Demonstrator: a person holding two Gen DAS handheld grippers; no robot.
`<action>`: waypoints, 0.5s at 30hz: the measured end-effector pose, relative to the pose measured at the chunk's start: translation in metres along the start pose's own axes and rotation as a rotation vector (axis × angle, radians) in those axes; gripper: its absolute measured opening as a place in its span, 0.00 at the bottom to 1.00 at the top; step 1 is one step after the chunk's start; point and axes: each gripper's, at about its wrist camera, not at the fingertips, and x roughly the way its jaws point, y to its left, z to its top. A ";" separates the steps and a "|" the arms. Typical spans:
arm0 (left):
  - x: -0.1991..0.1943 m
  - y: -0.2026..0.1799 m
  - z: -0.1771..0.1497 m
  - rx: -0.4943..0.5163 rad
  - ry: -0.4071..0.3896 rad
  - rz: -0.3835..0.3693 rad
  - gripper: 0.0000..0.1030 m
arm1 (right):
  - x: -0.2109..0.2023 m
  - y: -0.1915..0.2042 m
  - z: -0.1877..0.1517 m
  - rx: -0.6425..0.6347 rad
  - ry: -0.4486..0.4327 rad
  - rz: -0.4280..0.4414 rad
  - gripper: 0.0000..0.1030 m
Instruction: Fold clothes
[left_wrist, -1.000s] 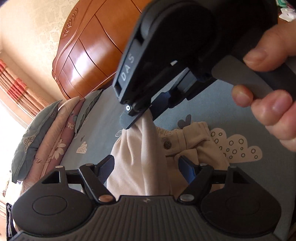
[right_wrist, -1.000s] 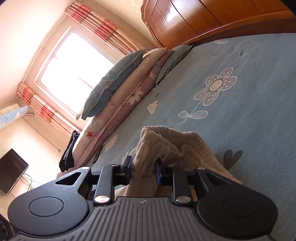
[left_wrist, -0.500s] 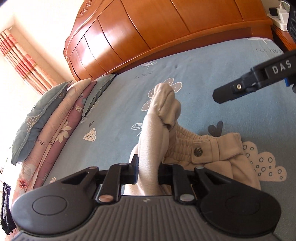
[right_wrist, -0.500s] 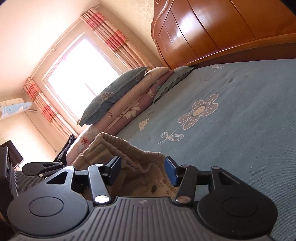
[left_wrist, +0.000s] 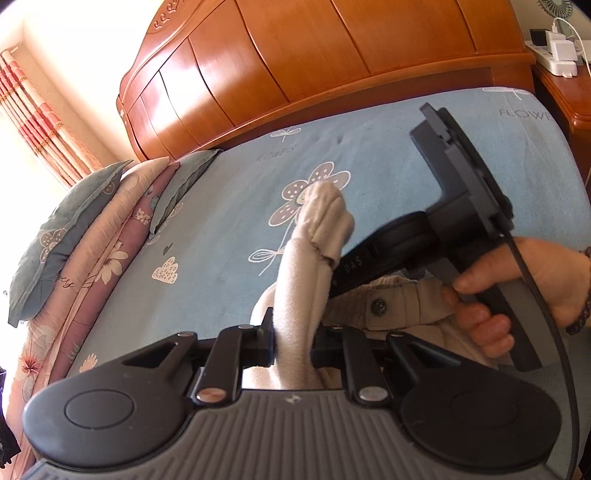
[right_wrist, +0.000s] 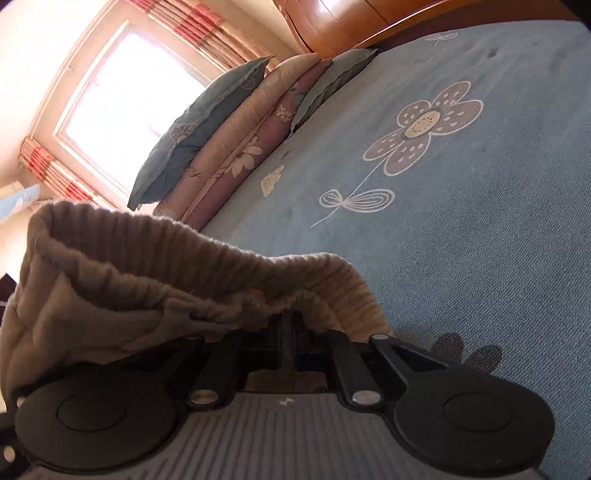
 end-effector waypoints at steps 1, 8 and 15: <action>0.002 -0.006 -0.001 0.019 -0.001 -0.014 0.13 | 0.000 -0.004 0.001 0.023 -0.007 0.001 0.05; 0.016 -0.040 -0.010 0.073 0.023 -0.135 0.13 | -0.018 -0.028 0.013 0.144 -0.050 -0.013 0.08; 0.026 -0.066 -0.021 0.109 0.033 -0.176 0.14 | -0.091 -0.027 0.013 0.177 -0.100 0.028 0.20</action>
